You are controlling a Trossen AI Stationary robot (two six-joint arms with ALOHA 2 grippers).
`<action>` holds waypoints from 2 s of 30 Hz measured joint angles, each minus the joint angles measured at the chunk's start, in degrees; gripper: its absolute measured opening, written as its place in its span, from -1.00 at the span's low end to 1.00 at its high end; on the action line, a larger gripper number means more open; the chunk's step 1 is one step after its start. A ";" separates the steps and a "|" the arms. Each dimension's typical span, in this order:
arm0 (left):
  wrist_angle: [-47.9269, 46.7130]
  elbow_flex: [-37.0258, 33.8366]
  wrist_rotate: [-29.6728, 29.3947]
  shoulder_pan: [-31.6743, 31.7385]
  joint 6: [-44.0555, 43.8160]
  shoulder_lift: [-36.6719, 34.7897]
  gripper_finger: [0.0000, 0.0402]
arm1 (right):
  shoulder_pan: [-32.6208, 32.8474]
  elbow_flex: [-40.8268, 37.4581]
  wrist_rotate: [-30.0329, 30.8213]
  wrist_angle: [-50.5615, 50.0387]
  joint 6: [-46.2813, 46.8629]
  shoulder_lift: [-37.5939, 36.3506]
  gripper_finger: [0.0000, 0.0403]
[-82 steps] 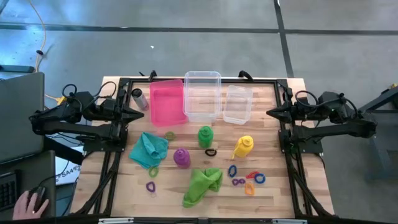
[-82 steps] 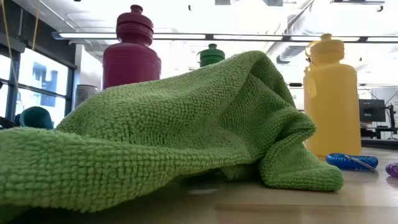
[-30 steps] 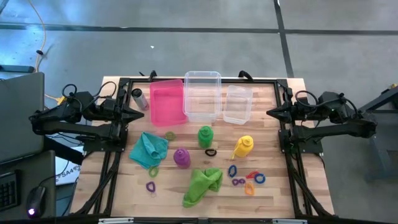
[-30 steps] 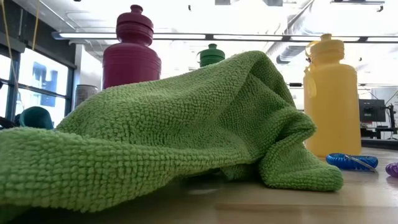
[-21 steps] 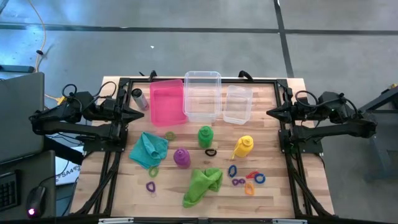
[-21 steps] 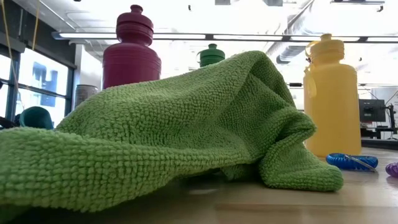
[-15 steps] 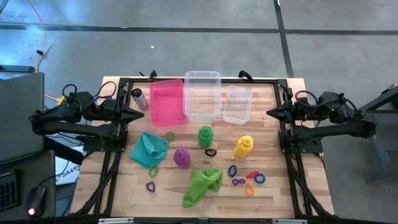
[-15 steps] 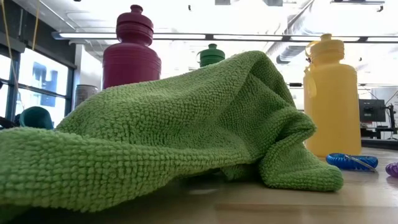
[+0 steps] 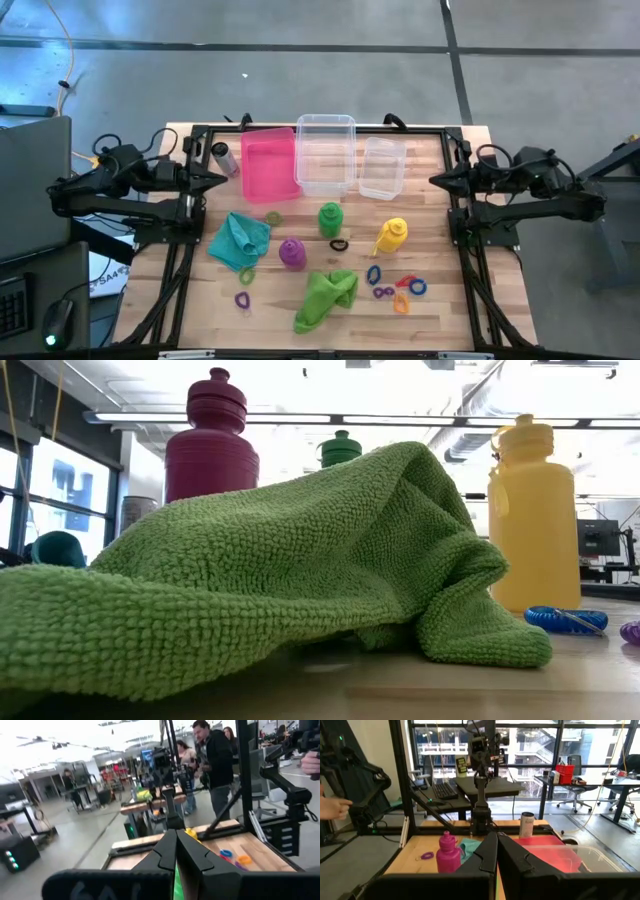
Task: Pick & Place Sports Items
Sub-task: Put the purple water bottle into the left transparent bin
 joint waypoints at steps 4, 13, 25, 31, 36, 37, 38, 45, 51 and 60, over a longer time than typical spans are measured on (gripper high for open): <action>0.58 0.00 -0.06 0.00 -0.14 0.04 -0.97 | 0.01 -0.01 0.01 0.82 3.37 0.01 -1.00; 2.10 -0.02 0.01 0.00 -1.06 0.08 -0.97 | 0.02 -0.01 0.00 0.89 6.47 0.00 -1.00; 5.63 -0.04 0.05 0.00 -4.32 0.30 -0.97 | 0.00 -0.01 -0.01 0.80 6.47 0.01 -1.00; 7.17 -0.04 0.06 0.00 -6.10 0.30 -0.97 | 0.02 0.01 0.00 0.80 6.33 0.00 -1.00; 9.35 -0.04 -0.01 0.01 -8.28 0.77 -0.97 | 0.01 -0.01 0.02 0.80 6.29 0.00 -1.00; 9.50 -0.04 -0.28 0.00 -8.32 0.82 -0.97 | 0.01 0.00 0.04 0.80 6.28 0.01 -1.00; 9.73 -0.04 -0.87 0.01 -8.33 1.10 -0.97 | 0.00 0.01 0.17 0.80 6.22 0.00 -1.00; 9.99 -0.04 -4.54 0.00 -10.54 2.05 -0.98 | 0.00 0.01 0.24 1.24 5.87 0.00 -1.00; 10.09 -0.04 -5.03 -0.04 -12.16 4.11 -0.92 | 0.00 0.00 0.23 1.24 6.15 0.01 -1.00; 8.38 0.82 -7.49 -0.07 -14.43 8.98 -0.30 | 0.00 0.01 0.07 1.19 6.25 0.02 -1.00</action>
